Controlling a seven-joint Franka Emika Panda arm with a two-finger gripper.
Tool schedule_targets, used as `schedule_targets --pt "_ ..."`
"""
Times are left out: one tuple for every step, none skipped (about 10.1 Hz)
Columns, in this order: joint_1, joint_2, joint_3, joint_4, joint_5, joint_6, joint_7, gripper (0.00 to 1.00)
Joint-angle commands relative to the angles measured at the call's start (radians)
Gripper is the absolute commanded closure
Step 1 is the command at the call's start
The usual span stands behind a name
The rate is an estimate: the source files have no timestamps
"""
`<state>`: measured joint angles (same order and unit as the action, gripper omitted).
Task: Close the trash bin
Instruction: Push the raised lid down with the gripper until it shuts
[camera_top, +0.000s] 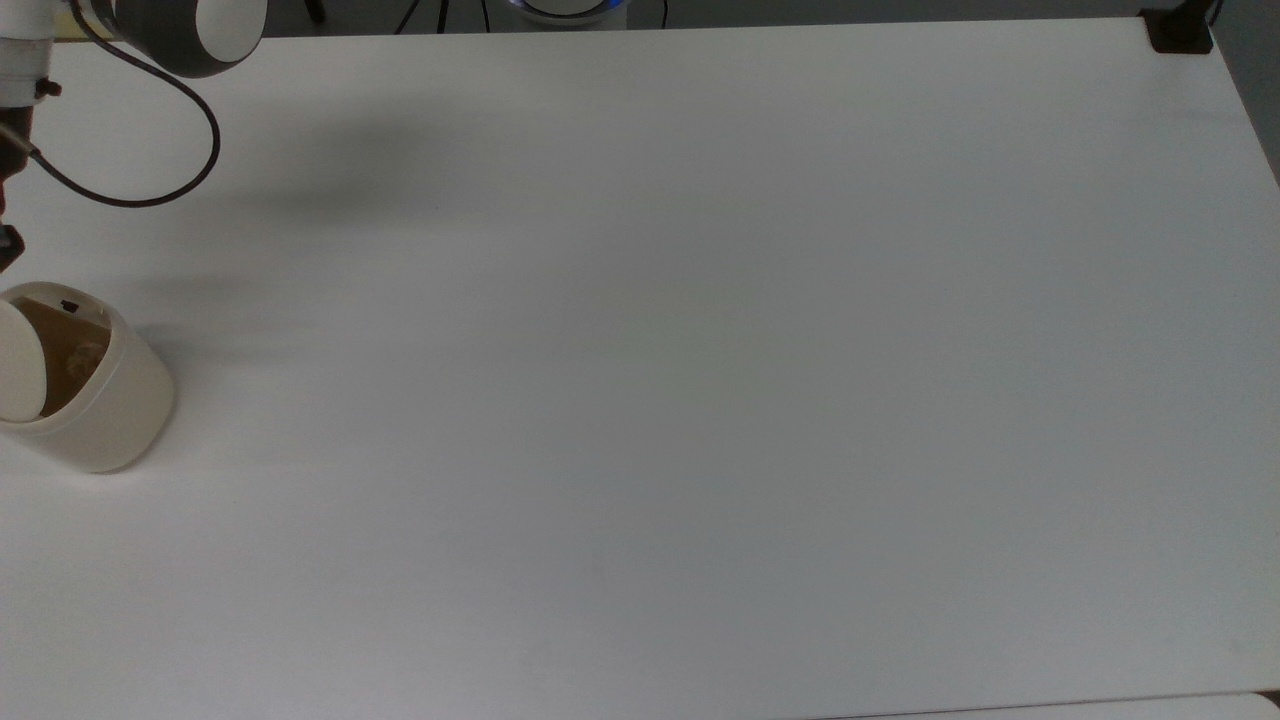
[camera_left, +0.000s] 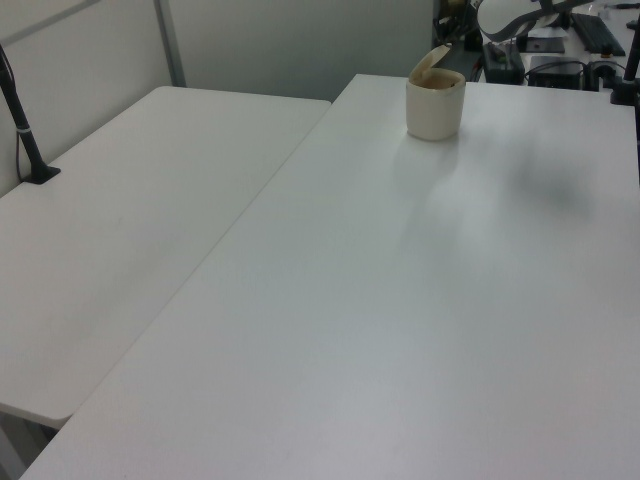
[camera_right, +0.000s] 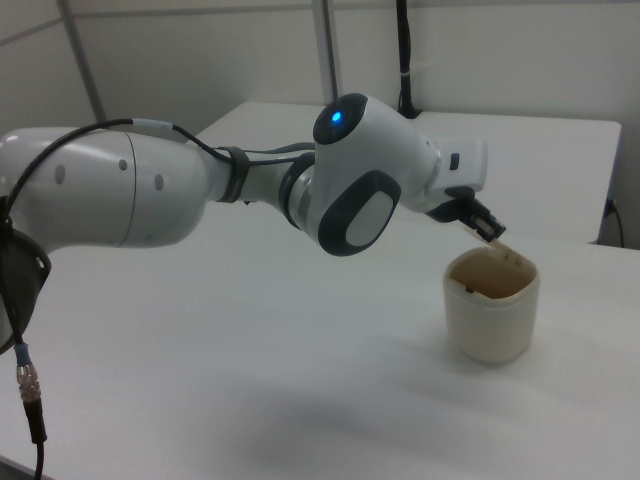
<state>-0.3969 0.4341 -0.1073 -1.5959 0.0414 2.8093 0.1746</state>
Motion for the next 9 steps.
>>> schedule_targets --pt "0.0 -0.055 0.006 -0.102 -0.003 0.012 -0.047 1.0" --pt "0.0 -0.049 0.006 -0.113 -0.021 0.012 -0.052 1.0" --pt "0.001 -0.041 0.009 -0.121 -0.035 0.01 -0.052 1.0" --pt "0.001 -0.041 0.011 -0.136 -0.056 0.009 -0.052 1.0" --pt "0.001 -0.041 0.012 -0.148 -0.072 0.009 -0.052 1.0" --pt "0.001 -0.041 0.014 -0.154 -0.086 0.007 -0.052 1.0" --pt "0.001 -0.041 0.014 -0.157 -0.087 0.007 -0.052 1.0" --pt "0.001 -0.041 0.015 -0.157 -0.09 0.007 -0.052 1.0" --pt "0.003 -0.041 0.015 -0.168 -0.1 0.007 -0.052 1.0"
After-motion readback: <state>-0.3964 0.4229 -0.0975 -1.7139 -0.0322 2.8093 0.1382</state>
